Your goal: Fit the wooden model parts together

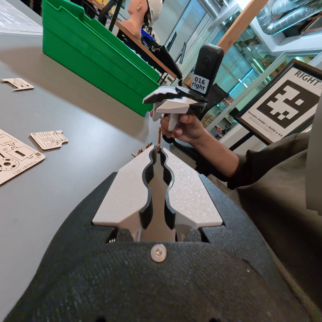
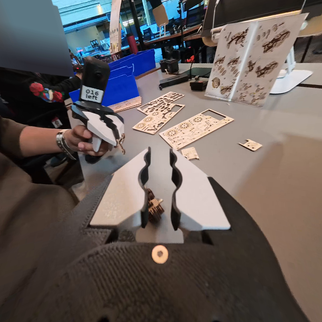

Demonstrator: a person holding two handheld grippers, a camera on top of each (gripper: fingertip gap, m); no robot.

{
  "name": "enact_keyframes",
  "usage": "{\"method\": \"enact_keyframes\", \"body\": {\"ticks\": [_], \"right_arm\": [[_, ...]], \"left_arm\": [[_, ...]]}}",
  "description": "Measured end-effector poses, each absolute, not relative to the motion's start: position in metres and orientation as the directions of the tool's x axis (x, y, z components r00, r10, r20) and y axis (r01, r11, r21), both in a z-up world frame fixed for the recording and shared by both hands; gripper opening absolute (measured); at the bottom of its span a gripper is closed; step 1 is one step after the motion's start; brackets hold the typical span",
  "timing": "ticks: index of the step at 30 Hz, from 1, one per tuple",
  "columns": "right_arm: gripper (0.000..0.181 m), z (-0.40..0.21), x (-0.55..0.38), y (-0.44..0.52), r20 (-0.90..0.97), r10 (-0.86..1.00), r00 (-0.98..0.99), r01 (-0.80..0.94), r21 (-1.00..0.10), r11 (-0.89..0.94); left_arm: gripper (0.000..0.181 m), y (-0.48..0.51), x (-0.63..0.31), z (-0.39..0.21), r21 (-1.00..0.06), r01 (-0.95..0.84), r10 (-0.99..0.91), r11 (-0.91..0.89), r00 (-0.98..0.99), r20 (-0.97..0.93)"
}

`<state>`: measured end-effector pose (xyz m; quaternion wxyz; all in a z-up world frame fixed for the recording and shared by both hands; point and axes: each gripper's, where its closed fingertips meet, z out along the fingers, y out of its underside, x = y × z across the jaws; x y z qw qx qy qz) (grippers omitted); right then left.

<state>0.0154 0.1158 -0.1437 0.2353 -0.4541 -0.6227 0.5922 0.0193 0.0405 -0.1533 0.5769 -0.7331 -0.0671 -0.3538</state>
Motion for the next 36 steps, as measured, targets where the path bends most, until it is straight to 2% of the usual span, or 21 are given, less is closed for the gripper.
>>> {"method": "enact_keyframes", "body": {"ticks": [7, 11, 16, 22, 28, 36], "right_arm": [[0.022, -0.149, 0.034, 0.109, -0.158, 0.875, -0.458, 0.24, -0.969, -0.05], [0.022, -0.148, 0.049, 0.105, -0.038, 0.901, -0.432, 0.199, -0.979, 0.054], [0.022, -0.147, 0.056, 0.112, 0.026, 0.91, -0.415, 0.16, -0.982, 0.101], [0.024, -0.152, 0.046, 0.113, 0.046, 0.897, -0.44, 0.161, -0.978, 0.129], [0.018, -0.166, 0.038, 0.102, 0.102, 0.857, -0.505, 0.179, -0.959, 0.22], [0.021, -0.161, 0.043, 0.103, 0.027, 0.869, -0.495, 0.196, -0.97, 0.142]], "left_arm": [[0.001, 0.021, 0.043, -0.157, -0.792, 0.527, -0.276, -0.31, 0.747, 0.605], [0.0, 0.012, 0.054, -0.154, -0.83, 0.482, -0.258, -0.282, 0.795, 0.549], [0.001, 0.009, 0.062, -0.156, -0.842, 0.459, -0.253, -0.282, 0.811, 0.527], [0.001, 0.01, 0.058, -0.16, -0.834, 0.466, -0.249, -0.294, 0.806, 0.538], [0.001, 0.012, 0.048, -0.164, -0.792, 0.53, -0.23, -0.303, 0.766, 0.601], [0.0, 0.009, 0.047, -0.153, -0.731, 0.623, -0.25, -0.278, 0.687, 0.682]]}}
